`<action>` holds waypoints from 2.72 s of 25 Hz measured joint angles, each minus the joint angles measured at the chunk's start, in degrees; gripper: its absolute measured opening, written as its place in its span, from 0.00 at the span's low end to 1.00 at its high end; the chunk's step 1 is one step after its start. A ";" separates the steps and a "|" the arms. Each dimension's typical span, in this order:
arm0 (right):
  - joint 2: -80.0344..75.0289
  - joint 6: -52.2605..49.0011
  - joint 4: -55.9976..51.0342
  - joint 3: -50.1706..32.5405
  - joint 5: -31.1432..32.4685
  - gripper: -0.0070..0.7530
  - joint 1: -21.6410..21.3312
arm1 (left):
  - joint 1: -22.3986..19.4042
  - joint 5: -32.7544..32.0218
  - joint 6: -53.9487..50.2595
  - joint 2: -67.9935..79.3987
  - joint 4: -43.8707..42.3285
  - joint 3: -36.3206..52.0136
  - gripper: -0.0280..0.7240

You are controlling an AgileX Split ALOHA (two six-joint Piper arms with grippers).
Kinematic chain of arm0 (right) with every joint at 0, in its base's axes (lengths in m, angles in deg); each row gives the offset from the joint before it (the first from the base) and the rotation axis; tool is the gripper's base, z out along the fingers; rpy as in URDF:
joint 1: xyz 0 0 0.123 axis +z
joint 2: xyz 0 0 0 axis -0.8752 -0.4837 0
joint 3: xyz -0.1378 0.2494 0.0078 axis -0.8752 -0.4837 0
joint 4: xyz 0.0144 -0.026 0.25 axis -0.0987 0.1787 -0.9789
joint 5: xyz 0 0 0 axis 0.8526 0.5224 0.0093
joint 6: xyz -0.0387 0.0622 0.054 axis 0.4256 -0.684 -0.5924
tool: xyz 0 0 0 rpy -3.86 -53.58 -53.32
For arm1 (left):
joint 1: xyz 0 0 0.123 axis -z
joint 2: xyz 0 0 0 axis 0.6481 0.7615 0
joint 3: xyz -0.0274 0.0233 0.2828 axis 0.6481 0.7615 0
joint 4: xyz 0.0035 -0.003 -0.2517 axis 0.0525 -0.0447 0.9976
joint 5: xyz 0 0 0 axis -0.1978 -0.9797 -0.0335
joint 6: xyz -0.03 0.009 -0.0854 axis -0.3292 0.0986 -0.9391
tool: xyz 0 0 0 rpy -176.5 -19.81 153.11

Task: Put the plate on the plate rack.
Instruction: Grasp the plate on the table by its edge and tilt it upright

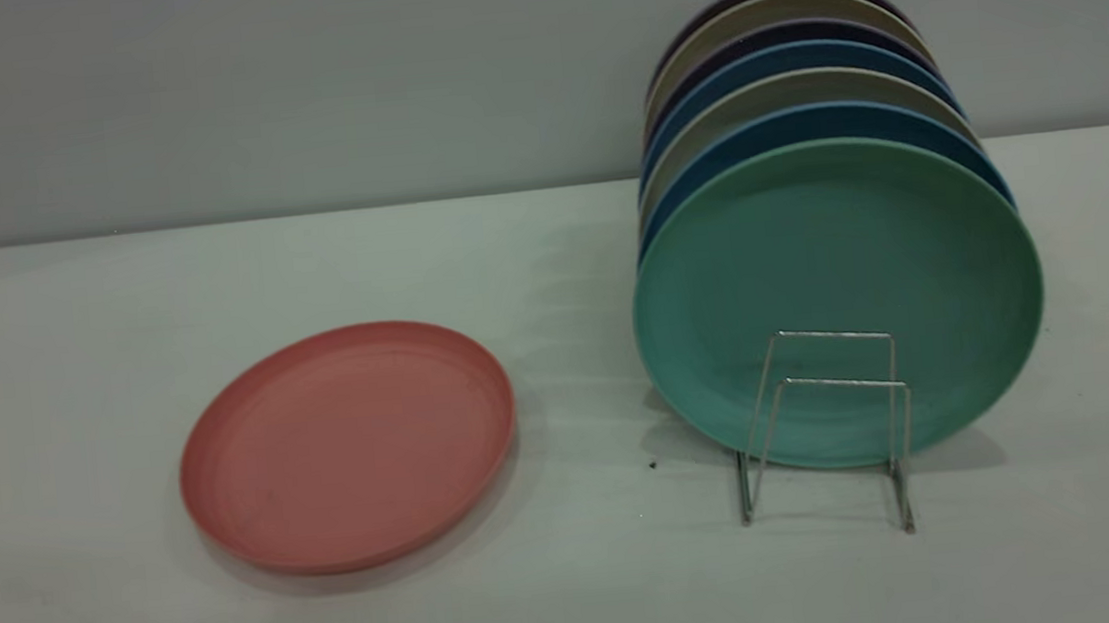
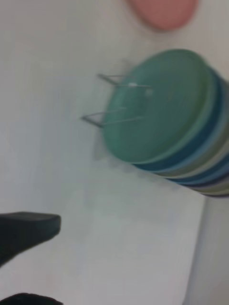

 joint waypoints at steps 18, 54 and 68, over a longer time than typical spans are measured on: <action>-54.22 -3.81 -6.14 4.08 -36.75 0.45 -4.27 | -2.14 25.86 3.30 53.26 5.72 -13.66 0.55; -92.16 60.78 -67.67 13.04 -23.28 0.40 -30.41 | -20.11 30.76 76.04 109.43 81.17 -20.62 0.54; -92.44 62.98 -69.88 13.04 -22.87 0.43 -30.41 | -15.92 35.24 78.76 116.77 86.88 -21.98 0.54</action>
